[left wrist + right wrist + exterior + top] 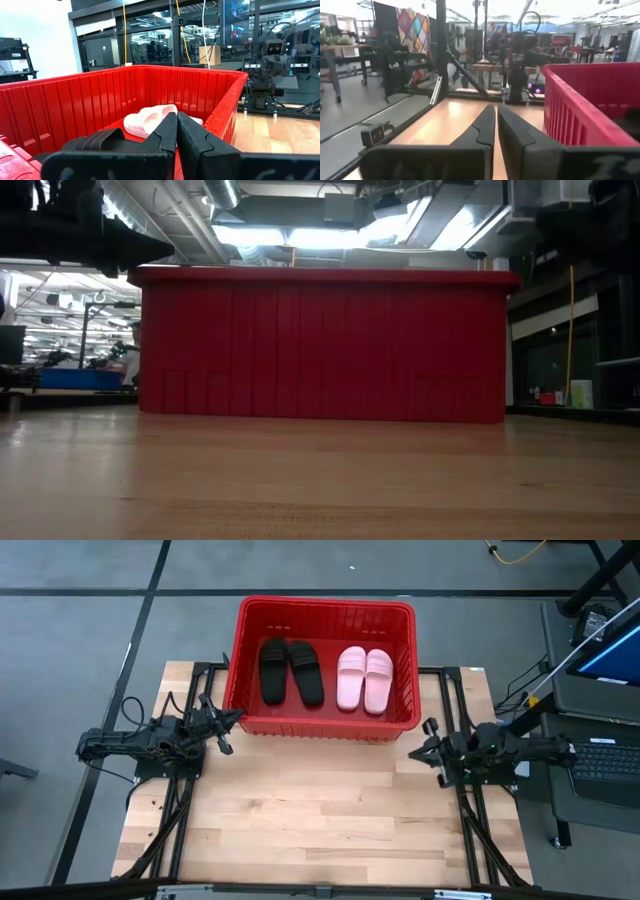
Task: Pick and place slides into bin
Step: Return to Home Position
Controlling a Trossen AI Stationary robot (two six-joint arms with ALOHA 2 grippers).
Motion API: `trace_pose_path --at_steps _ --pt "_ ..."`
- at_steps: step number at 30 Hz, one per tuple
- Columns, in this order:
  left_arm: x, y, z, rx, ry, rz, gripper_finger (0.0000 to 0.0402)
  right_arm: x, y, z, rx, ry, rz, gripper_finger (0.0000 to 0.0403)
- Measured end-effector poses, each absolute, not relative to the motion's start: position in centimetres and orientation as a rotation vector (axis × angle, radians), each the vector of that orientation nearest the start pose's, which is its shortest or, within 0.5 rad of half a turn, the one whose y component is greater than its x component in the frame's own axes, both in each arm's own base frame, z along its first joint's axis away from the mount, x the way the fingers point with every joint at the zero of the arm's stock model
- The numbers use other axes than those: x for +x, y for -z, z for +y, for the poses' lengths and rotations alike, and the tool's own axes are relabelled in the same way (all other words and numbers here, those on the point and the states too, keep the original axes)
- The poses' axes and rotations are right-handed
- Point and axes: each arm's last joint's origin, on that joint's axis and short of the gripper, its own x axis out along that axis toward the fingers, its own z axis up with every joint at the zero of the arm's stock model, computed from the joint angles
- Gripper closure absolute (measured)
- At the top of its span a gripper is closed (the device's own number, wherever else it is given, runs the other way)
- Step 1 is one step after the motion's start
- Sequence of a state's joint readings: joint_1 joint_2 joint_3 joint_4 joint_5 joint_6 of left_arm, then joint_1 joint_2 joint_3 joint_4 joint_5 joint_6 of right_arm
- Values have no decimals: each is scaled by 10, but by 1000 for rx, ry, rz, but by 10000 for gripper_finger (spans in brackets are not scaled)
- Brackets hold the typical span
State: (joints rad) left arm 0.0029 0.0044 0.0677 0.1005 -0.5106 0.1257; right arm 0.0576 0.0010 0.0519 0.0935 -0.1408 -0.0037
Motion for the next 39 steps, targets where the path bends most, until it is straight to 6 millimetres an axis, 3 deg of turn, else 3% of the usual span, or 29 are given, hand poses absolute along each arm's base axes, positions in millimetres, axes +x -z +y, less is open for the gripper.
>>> trace_pose_path --at_steps 6,39 --pt "88 -195 14 81 -521 -128 395 97 -173 10 10 -197 -80 380" --pt "88 -195 14 81 -521 -128 394 97 -173 10 68 -199 -72 379"
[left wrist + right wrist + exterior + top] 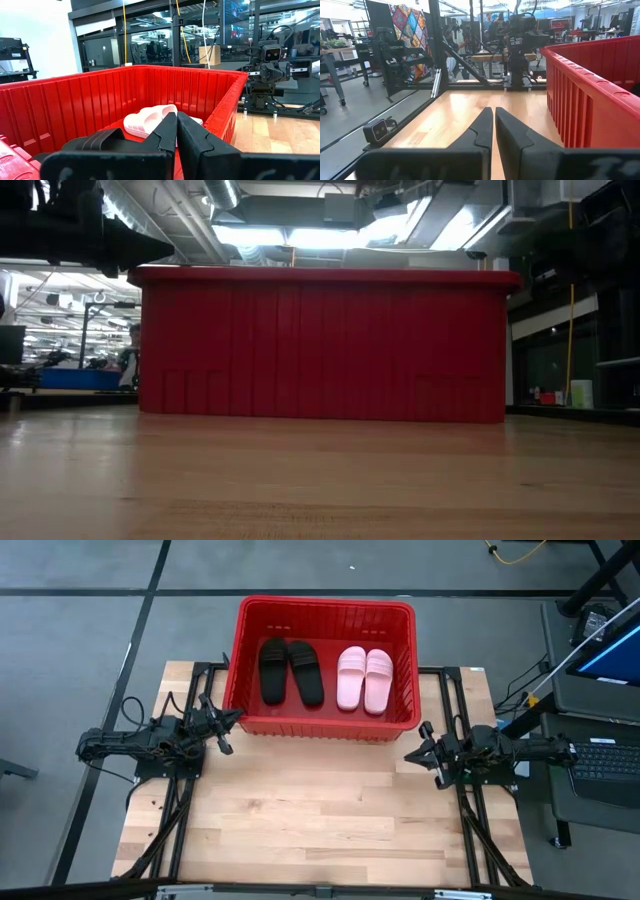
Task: Pick and place slides into bin
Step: Return to Home Position
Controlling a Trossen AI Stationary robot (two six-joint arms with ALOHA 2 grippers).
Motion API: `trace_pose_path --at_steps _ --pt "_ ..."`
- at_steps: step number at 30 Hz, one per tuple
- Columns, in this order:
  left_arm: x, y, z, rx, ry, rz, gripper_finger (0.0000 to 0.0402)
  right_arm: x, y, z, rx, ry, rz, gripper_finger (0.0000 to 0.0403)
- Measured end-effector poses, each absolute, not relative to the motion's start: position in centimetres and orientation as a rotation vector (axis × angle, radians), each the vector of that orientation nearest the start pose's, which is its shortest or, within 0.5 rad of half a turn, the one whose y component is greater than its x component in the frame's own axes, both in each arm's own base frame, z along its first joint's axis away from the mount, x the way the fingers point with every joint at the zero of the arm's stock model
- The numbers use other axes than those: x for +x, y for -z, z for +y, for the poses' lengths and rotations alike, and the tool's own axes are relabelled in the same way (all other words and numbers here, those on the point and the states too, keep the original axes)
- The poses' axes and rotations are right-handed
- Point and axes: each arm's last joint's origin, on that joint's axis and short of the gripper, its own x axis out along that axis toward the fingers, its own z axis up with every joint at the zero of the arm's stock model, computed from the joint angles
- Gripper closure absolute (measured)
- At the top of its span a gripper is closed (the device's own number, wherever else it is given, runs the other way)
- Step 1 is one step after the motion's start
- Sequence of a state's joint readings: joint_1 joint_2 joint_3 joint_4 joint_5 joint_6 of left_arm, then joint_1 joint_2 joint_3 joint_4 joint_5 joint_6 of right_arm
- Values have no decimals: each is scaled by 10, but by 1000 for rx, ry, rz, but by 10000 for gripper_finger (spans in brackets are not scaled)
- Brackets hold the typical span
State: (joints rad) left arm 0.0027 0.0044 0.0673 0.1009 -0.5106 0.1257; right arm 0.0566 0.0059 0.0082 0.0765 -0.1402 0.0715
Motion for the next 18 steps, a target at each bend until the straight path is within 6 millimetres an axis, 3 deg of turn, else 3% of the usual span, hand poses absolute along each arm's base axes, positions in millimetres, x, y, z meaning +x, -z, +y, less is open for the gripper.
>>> trace_pose_path --at_steps 18 --pt "88 -195 14 81 -521 -128 394 97 -173 10 69 -200 -72 379"
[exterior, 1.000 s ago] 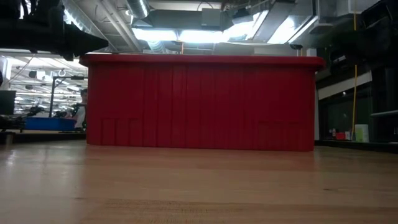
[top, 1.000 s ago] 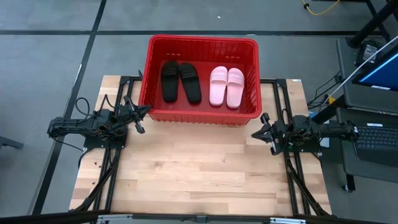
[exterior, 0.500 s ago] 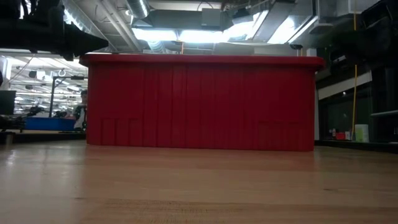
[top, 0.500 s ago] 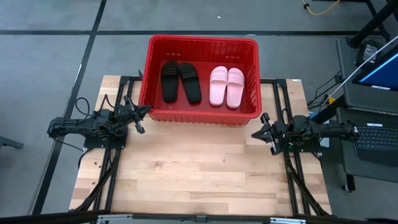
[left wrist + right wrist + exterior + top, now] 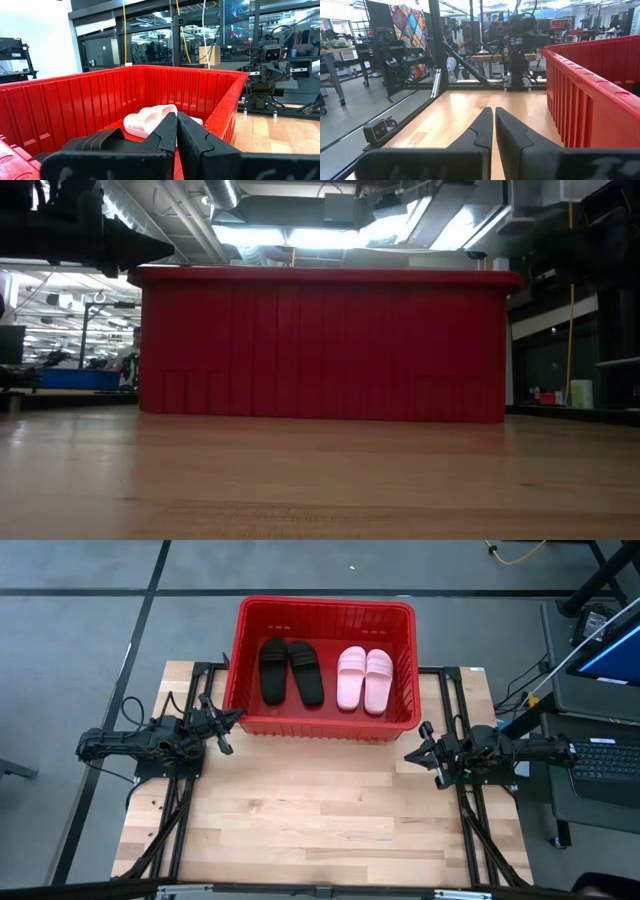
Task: Pick and place slides into bin
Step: Return to Home Position
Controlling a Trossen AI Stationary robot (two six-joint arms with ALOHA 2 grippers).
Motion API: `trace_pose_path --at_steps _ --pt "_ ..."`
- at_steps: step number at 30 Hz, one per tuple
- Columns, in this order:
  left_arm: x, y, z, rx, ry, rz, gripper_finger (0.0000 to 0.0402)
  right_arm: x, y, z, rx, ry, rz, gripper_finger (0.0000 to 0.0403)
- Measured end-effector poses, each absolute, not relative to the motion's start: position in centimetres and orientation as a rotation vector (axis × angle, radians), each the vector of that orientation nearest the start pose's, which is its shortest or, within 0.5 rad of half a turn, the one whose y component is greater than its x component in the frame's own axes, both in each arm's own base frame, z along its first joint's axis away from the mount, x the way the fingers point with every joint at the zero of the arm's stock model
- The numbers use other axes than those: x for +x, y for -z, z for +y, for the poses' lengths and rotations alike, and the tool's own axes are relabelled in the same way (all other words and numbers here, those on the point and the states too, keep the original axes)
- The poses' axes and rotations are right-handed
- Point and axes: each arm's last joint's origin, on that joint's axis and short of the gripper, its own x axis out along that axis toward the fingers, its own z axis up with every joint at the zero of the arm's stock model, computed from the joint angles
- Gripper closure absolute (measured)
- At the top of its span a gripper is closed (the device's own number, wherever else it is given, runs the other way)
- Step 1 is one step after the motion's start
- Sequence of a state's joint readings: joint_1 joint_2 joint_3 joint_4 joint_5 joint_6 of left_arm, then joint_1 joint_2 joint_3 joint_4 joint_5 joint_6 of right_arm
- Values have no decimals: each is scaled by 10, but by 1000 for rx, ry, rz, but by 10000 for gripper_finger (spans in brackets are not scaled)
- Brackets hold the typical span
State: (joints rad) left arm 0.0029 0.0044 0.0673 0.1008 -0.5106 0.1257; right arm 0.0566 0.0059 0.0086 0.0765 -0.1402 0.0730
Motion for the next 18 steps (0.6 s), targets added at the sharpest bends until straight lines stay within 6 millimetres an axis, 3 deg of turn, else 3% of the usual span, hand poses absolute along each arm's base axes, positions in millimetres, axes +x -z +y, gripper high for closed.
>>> trace_pose_path --at_steps 18 --pt "88 -195 14 81 -521 -128 397 97 -173 10 68 -199 -72 380"
